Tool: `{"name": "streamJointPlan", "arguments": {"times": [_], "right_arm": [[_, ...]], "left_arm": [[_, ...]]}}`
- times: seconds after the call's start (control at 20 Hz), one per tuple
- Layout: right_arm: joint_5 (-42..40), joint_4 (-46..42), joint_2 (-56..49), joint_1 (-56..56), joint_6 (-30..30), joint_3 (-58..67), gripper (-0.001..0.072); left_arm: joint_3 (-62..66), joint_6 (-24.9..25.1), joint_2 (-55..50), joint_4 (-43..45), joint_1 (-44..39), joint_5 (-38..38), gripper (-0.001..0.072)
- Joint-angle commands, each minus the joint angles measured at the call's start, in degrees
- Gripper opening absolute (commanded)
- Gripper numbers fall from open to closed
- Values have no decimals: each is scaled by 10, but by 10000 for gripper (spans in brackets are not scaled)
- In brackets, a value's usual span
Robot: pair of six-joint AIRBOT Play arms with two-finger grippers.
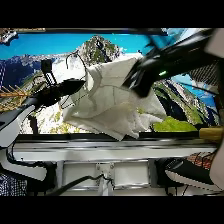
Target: Fold the clothes and pants, and hang the long-sleeved shirts on hangers.
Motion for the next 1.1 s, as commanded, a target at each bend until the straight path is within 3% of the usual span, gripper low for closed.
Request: {"name": "streamJointPlan", "arguments": {"times": [0.0,0.15,0.2,0.4,0.85,0.95,1.0,1.05], "right_arm": [[-78,-225,35,-42,-159,34,380],[-125,-161,33,-75,-186,-4,610],[-138,-132,31,-81,-196,-30,656],[-170,-50,1,-89,-252,-122,669],[-225,74,-89,-89,-301,-127,667],[-227,96,-104,-89,-301,-127,595],[-227,104,-110,-89,-301,-127,465],[-225,113,-114,-89,-301,-127,191]], "left_arm": [[0,-13,14,0,-11,-2,19],[0,-22,19,-1,-26,-2,19],[0,-22,22,0,-30,-2,19],[0,-35,24,-1,-37,-2,19],[0,-43,24,0,-36,-2,19],[0,-43,24,0,-36,-2,20],[0,-43,24,0,-36,-2,20],[0,-43,23,0,-36,-2,20]]}}
